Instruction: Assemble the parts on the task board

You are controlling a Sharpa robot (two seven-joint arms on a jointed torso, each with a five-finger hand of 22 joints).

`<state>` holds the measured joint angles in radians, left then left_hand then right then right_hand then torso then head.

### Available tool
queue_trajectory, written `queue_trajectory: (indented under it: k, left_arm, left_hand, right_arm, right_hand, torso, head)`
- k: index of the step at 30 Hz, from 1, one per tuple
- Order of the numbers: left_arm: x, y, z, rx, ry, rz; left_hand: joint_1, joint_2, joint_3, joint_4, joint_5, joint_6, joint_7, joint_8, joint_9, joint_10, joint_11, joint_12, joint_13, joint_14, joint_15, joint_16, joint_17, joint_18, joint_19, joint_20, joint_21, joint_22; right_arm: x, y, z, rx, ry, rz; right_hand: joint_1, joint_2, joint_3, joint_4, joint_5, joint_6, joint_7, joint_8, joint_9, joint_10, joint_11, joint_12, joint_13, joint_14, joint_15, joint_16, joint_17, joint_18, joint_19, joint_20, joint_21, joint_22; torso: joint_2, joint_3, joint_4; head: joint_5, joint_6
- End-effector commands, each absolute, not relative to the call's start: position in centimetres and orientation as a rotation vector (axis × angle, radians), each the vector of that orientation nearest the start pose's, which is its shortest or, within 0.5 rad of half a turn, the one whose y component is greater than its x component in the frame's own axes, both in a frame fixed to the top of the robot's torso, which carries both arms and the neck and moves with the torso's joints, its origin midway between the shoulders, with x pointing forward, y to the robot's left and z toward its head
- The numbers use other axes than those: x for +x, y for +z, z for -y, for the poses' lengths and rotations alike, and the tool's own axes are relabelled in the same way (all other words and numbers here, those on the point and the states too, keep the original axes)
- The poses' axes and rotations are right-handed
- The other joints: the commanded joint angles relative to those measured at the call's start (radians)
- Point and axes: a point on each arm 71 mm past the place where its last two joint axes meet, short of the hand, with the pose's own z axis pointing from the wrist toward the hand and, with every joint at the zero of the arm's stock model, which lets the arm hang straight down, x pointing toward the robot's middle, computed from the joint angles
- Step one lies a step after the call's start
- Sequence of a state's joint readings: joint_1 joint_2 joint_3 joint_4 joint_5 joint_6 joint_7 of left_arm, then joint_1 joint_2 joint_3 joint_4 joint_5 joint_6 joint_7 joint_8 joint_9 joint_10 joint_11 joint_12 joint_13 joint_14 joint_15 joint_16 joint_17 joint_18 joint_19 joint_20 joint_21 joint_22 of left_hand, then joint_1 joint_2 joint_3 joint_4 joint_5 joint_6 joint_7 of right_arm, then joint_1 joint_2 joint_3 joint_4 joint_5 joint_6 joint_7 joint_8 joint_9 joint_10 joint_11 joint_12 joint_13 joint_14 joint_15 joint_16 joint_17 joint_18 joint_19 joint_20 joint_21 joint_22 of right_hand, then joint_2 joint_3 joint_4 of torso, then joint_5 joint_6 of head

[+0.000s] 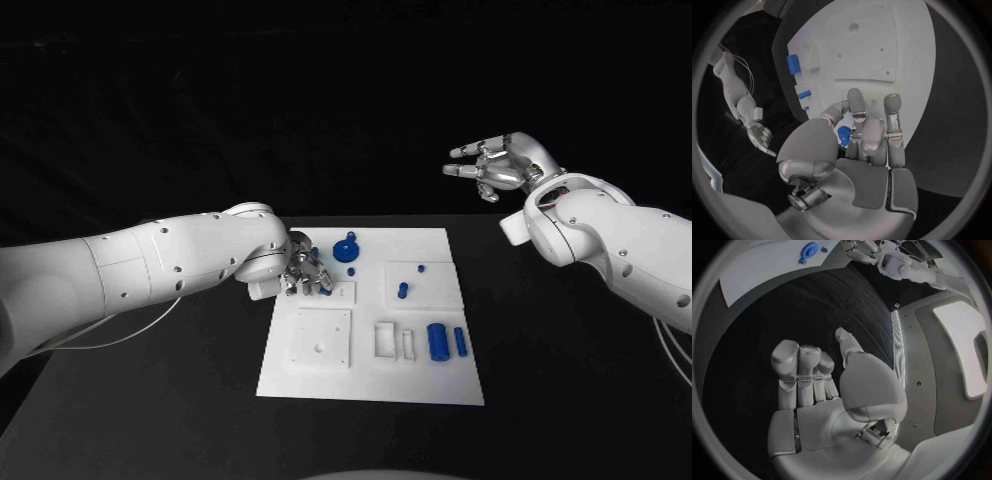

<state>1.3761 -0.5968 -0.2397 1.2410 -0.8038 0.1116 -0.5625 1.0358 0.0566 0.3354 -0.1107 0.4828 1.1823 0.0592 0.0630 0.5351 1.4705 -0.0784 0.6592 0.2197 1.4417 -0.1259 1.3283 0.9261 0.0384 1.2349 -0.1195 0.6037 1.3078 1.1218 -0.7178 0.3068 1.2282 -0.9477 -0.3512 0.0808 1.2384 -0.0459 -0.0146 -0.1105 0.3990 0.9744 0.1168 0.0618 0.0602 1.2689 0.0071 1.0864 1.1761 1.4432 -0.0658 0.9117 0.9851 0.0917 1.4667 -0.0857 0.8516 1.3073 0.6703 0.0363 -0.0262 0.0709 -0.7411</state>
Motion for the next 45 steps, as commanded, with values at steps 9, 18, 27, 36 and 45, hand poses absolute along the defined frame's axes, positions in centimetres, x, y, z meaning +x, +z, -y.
queue_trajectory:
  k: [9,18,27,36,45]
  left_arm:
    - [52.56,-22.34,-18.12,-0.325,-0.333,-2.413]
    - [52.51,-22.40,-17.83,-0.315,-0.337,-2.415]
    - [52.54,-22.39,-17.72,-0.312,-0.338,-2.409]
    - [52.59,-22.41,-17.55,-0.306,-0.336,-2.406]
    - [52.56,-22.58,-17.36,-0.277,-0.324,-2.411]
  left_hand:
    - [0.013,0.014,-0.009,0.009,-0.025,0.209,-0.117,0.004,0.591,0.046,-0.011,0.009,-0.006,0.007,0.004,0.010,0.006,0.014,0.001,0.008,0.005,0.016]
    - [0.023,0.028,-0.036,0.026,-0.114,0.215,-0.119,0.004,0.599,0.046,-0.011,0.017,-0.016,0.008,0.005,0.013,0.009,0.017,0.001,0.012,0.005,0.016]
    - [0.036,0.031,-0.047,0.027,-0.121,0.214,-0.119,0.003,0.603,0.046,-0.011,0.020,-0.024,0.007,0.006,0.014,0.009,0.019,0.001,0.014,0.004,0.016]
    - [0.042,0.033,-0.053,0.028,-0.136,0.211,-0.118,0.003,0.604,0.045,-0.010,0.020,-0.028,0.007,0.006,0.012,0.006,0.020,0.000,0.015,0.003,0.016]
    - [0.044,0.023,-0.067,0.027,-0.156,0.210,-0.118,0.003,0.606,0.046,-0.010,0.020,-0.030,0.007,0.006,0.010,0.002,0.020,0.000,0.016,0.002,0.016]
  right_arm:
    - [56.04,-12.32,24.48,0.490,0.974,-1.403]
    - [56.07,-12.40,24.44,0.491,0.975,-1.406]
    - [56.08,-12.50,24.43,0.491,0.975,-1.413]
    - [56.06,-12.60,24.42,0.491,0.976,-1.416]
    - [56.05,-12.70,24.44,0.491,0.976,-1.419]
  right_hand:
    - [-0.006,0.005,-0.001,-0.007,0.004,0.013,0.000,0.000,0.002,-0.005,0.001,-0.005,-0.002,0.000,0.000,-0.006,0.000,0.013,0.059,0.000,-0.006,0.066]
    - [-0.006,0.005,-0.001,-0.007,0.004,0.013,0.000,0.000,0.002,-0.005,0.001,-0.005,-0.002,0.000,0.000,-0.006,0.000,0.013,0.059,0.000,-0.006,0.066]
    - [-0.006,0.005,-0.001,-0.007,0.004,0.013,0.000,0.000,0.002,-0.005,0.001,-0.005,-0.002,0.000,0.000,-0.006,0.000,0.013,0.059,0.000,-0.006,0.066]
    - [-0.006,0.008,-0.001,-0.008,0.004,0.016,0.000,0.000,0.002,-0.005,0.001,-0.005,-0.002,0.000,0.000,-0.009,0.000,0.013,0.059,0.000,-0.008,0.065]
    - [-0.006,0.008,-0.001,-0.008,0.004,0.016,0.000,0.000,0.002,-0.005,0.001,-0.005,-0.002,0.000,0.000,-0.009,0.000,0.013,0.059,0.000,-0.008,0.065]
  torso:
    - [0.001,0.0011,-0.0003]
    - [0.000,0.0015,-0.0016]
    - [0.000,0.0017,-0.0005]
    - [0.000,0.0013,-0.0005]
    - [0.000,0.0008,-0.0016]
  head:
    - [0.000,0.001]
    - [-0.004,0.007]
    - [-0.005,0.001]
    - [-0.004,0.002]
    - [-0.005,-0.001]
